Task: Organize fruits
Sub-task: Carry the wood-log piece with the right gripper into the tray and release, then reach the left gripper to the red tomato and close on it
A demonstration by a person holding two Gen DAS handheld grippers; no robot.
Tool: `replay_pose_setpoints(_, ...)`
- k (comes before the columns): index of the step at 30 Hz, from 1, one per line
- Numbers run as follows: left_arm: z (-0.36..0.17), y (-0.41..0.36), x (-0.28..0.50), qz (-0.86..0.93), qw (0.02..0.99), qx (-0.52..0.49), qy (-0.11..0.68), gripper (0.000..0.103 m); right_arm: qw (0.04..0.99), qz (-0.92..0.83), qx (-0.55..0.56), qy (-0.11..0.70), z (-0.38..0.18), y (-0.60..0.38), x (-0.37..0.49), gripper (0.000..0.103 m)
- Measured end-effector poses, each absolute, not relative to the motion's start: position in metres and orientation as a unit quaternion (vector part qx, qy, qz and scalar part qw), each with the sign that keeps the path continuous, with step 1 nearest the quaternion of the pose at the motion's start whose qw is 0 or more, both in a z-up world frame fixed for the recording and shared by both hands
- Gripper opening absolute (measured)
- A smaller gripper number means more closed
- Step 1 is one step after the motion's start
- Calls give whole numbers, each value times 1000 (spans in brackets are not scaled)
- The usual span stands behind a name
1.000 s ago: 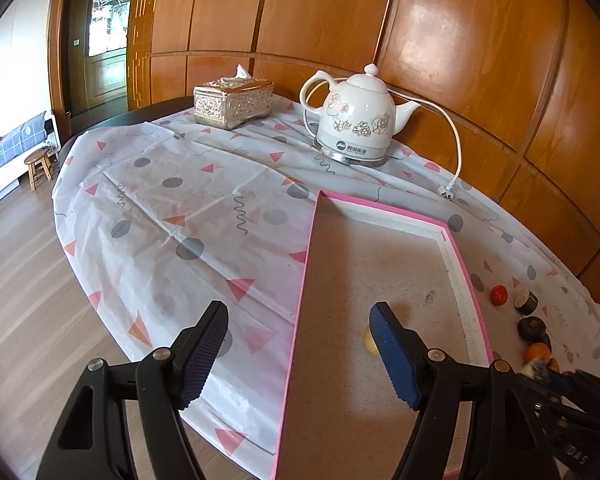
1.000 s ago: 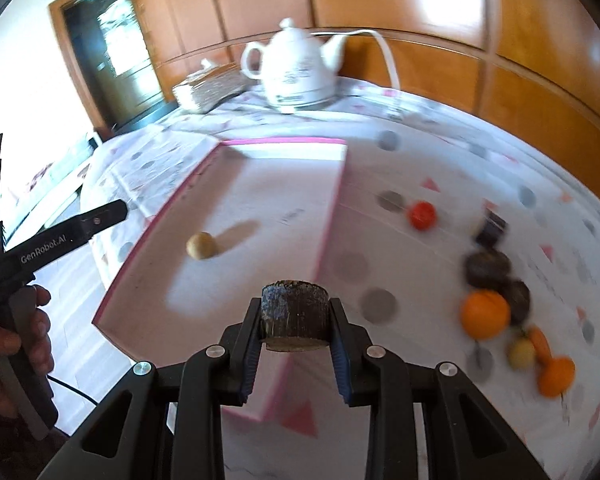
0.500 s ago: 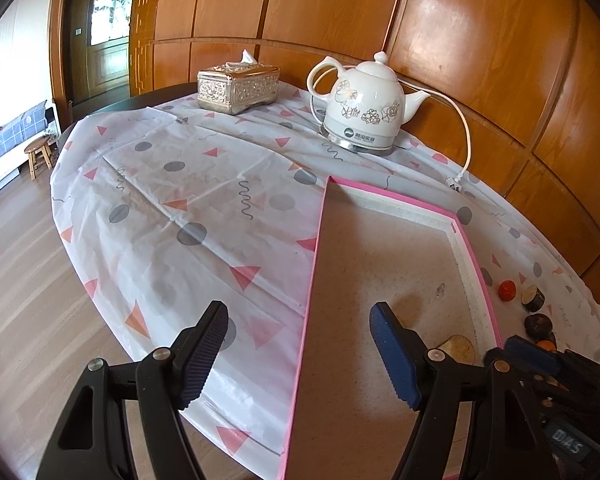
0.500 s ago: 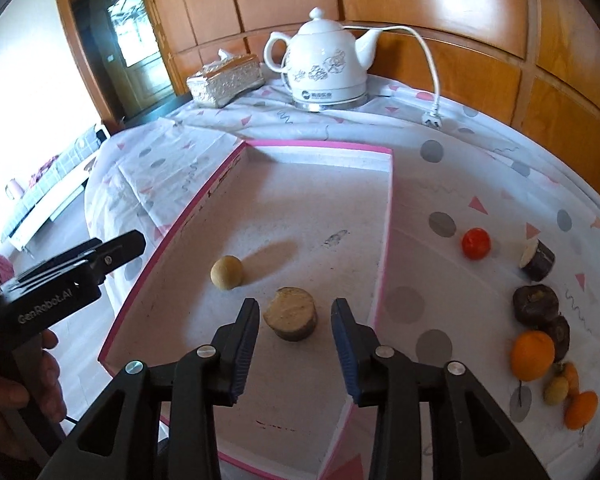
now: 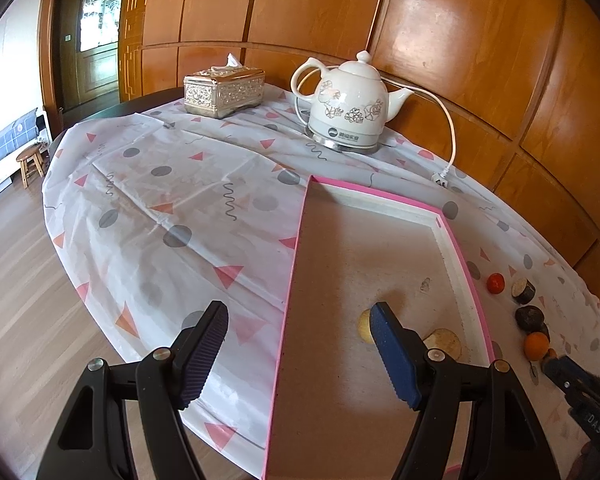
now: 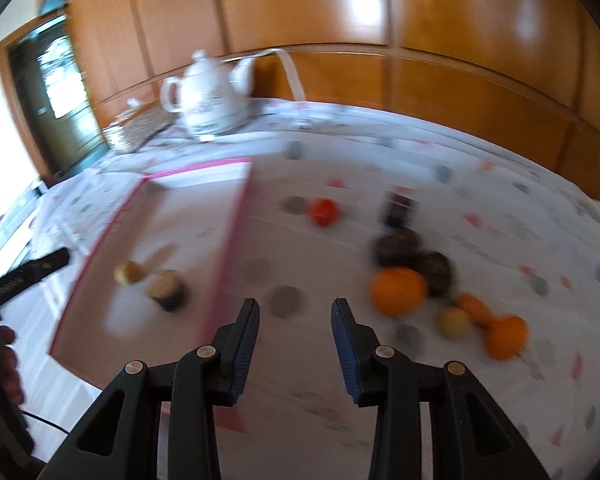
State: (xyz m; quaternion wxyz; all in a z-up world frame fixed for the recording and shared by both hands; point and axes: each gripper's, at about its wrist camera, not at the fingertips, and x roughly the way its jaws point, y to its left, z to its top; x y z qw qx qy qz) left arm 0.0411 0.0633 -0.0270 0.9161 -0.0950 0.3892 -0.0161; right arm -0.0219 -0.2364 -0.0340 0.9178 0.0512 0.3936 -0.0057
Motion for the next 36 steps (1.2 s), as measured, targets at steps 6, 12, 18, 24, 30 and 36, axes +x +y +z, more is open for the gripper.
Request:
replay_pose_setpoints(6,-27,59,39,-20,916,-89,390,74,908,-95,72,401,-52,-291,-49,38)
replay_pose_setpoints(12,-30,54,38,-24,915,-82,394,74,895,-191,108,388,-60,-349,-84,38)
replay_pose_setpoints(18,-31,43,36,-36,915,-65,398,74,872,-297,138,363,-61,-408,-116,38)
replay_pose_setpoints(24,-28,29,36,-56,914,-46,399,74,836,-382,168,357,-73,-457,-138,38)
replay_pose_setpoints(30,-18,-1,42,-102,912,-13,396,73,806,-431,191,359,-92,-490,-149,38)
replay_pose_setpoints(36,-6,-38,54,-153,906,9,395,68,810,-441,188,338,-102,-492,-154,49)
